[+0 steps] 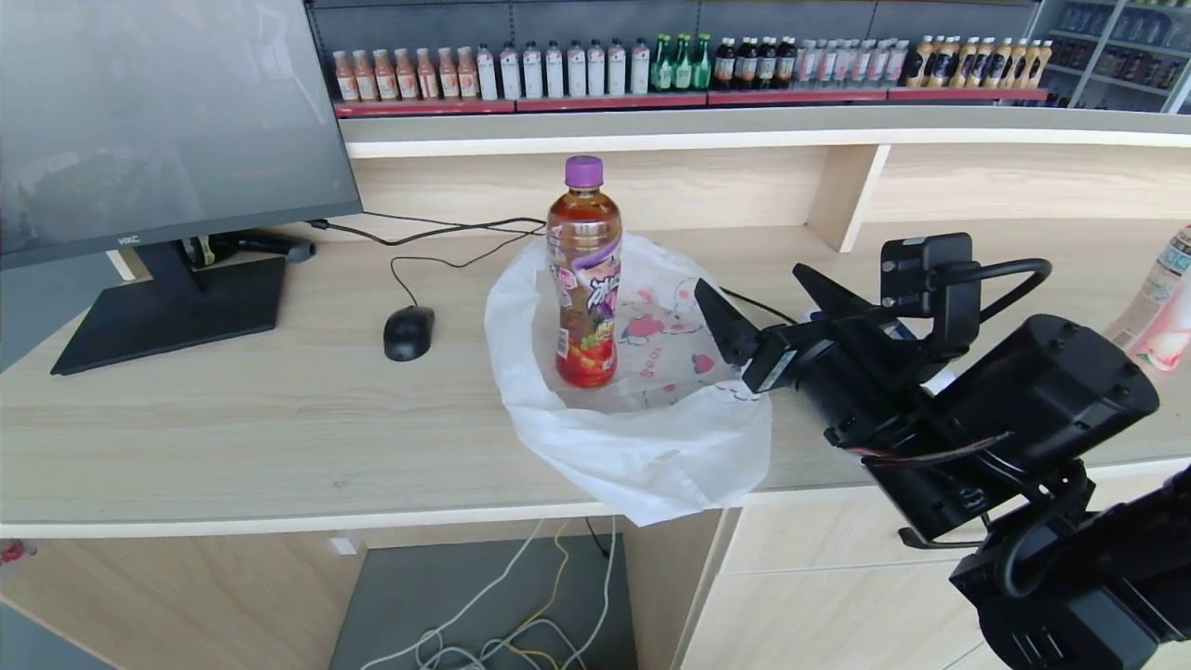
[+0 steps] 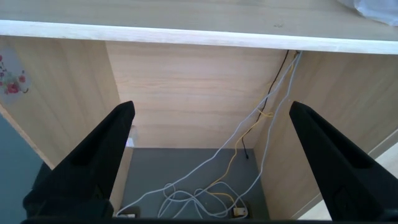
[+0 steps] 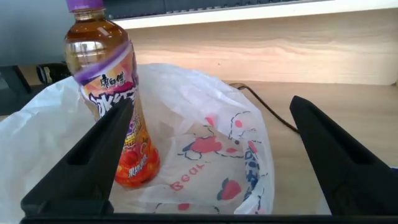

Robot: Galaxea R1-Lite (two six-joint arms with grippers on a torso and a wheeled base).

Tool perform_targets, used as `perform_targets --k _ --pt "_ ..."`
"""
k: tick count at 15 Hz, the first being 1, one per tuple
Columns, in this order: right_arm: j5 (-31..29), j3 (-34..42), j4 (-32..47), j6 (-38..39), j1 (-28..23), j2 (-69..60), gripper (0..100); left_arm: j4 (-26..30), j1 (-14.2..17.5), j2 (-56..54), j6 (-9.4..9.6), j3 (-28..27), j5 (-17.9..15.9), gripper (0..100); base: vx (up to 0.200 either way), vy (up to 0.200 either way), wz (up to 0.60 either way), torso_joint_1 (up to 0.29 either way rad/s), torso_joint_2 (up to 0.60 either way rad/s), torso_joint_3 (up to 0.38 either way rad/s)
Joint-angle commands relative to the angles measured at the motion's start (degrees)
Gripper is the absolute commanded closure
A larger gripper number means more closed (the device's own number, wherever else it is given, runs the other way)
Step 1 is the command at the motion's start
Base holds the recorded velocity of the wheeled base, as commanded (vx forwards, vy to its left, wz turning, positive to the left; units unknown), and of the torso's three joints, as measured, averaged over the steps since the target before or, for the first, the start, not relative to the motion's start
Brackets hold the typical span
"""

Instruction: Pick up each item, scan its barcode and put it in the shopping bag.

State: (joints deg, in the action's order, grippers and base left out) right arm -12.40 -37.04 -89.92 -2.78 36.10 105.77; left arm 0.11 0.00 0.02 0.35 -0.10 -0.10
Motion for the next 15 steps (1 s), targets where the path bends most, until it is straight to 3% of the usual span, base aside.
perform_targets --k 1,15 --pt "0.01 0.21 -0.08 -0.03 0.03 -0.56 0 -0.02 0.00 -0.02 0.00 0.10 0.01 0 0.000 -0.200 0.00 -0.002 0.00 -0.002" --pt "0.01 0.91 -0.08 -0.12 0.29 -1.53 0 -0.02 0.00 -0.02 -0.09 0.01 0.01 0 0.000 -0.200 0.00 0.003 0.00 0.002"
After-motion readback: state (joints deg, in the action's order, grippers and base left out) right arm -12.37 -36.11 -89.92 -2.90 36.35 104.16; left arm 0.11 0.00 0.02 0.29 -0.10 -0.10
